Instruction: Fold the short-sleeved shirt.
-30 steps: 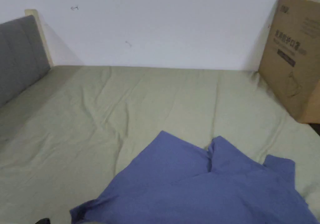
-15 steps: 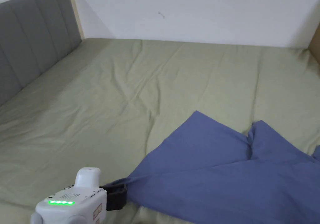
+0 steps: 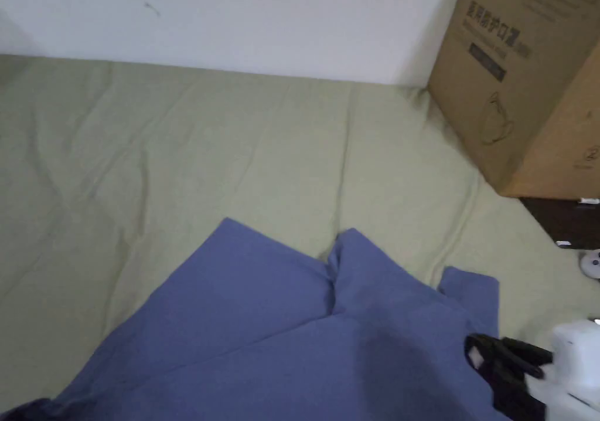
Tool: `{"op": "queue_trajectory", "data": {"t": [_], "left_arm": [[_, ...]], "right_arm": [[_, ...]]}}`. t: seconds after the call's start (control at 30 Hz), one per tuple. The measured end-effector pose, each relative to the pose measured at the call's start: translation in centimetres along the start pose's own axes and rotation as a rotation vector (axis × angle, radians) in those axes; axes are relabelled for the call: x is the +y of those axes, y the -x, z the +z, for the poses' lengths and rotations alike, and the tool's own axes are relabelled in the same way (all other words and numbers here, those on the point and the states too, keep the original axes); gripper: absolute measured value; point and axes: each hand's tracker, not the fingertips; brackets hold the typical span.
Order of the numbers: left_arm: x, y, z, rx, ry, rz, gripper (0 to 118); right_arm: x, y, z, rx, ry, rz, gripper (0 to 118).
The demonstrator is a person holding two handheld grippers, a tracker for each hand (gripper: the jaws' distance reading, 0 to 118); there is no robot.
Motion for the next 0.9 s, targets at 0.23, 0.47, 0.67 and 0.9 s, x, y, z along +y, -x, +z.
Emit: {"op": "queue_trajectory", "data": {"t": [0.23, 0.47, 0.67, 0.9], "left_arm": [[1.6, -2.8, -0.8, -0.016, 0.037, -0.057, 5], [1.9, -3.1, -1.8, -0.025, 0.071, -0.096, 5], [2.5, -3.5, -1.0, -0.041, 0.066, -0.105, 5], [8.5, -2.1, 5.1, -0.093, -0.111, -0.026, 5]], "right_arm": [[5.3, -6.1, -19.1, -0.016, 0.245, 0.020, 101], [2.2, -9.1, -23.9, -0.019, 0.363, -0.107, 66], [2.6, -7.9, -20.2, -0.018, 0.273, -0.108, 0], [9.5, -4.9, -5.3, -0.031, -0.045, -0.056, 0]]}}
